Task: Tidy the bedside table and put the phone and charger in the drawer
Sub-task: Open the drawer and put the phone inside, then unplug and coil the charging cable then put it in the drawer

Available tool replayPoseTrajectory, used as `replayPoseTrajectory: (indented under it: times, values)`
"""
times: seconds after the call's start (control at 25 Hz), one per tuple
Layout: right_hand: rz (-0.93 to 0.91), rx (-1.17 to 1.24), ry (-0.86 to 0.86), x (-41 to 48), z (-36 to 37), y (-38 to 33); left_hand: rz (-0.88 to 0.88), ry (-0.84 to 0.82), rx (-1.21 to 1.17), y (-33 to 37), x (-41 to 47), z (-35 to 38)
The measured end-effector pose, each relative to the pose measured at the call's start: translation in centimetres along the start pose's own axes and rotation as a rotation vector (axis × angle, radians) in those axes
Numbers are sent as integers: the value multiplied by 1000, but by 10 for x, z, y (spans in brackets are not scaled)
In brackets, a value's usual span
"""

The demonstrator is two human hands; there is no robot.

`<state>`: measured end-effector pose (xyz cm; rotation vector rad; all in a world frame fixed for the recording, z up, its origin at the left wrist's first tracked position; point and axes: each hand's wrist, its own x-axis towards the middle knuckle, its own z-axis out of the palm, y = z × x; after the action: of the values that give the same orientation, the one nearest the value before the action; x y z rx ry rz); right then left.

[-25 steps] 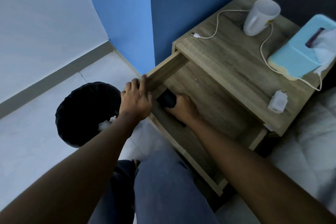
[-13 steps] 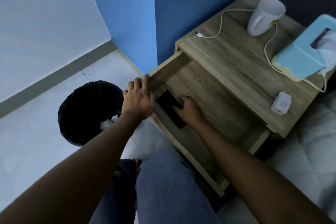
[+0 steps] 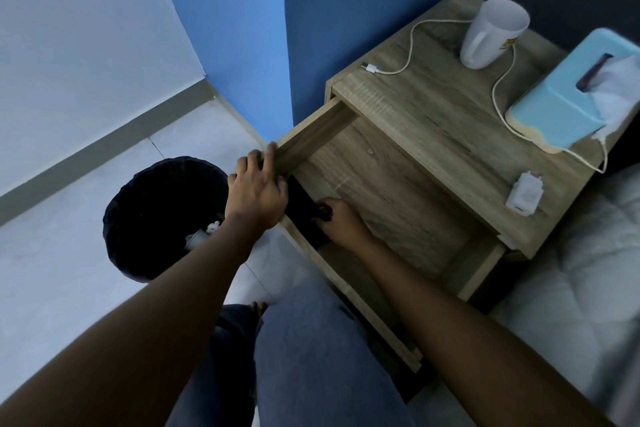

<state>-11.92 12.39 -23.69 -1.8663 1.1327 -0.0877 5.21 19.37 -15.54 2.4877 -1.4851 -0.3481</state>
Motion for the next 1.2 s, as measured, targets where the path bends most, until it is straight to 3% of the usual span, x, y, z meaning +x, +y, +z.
replayPoseTrajectory:
  times: [0.24, 0.4, 0.52, 0.64, 0.84, 1.08, 1.2]
  values:
    - [-22, 22, 2, -9, -9, -21, -23, -28, 19, -1, 4, -1]
    - [-88, 33, 175, -45, -77, -29, -24, -43, 103, 19, 6, -7]
    - [-139, 6, 367, -66, -126, -32, 141, 77, 15, 57, 6, -11]
    - [-138, -26, 555, -97, -193, -13, 377, 65, -91, 147, 13, -10]
    - [53, -284, 720, -108, -287, 43, 565, -17, -117, 253, 39, 25]
    - [429, -360, 716, -103, -330, 97, 680, -27, 57, 265, 57, 71]
    - [382, -399, 700, -102, -327, 103, 677, -24, 2, 270, 58, 62]
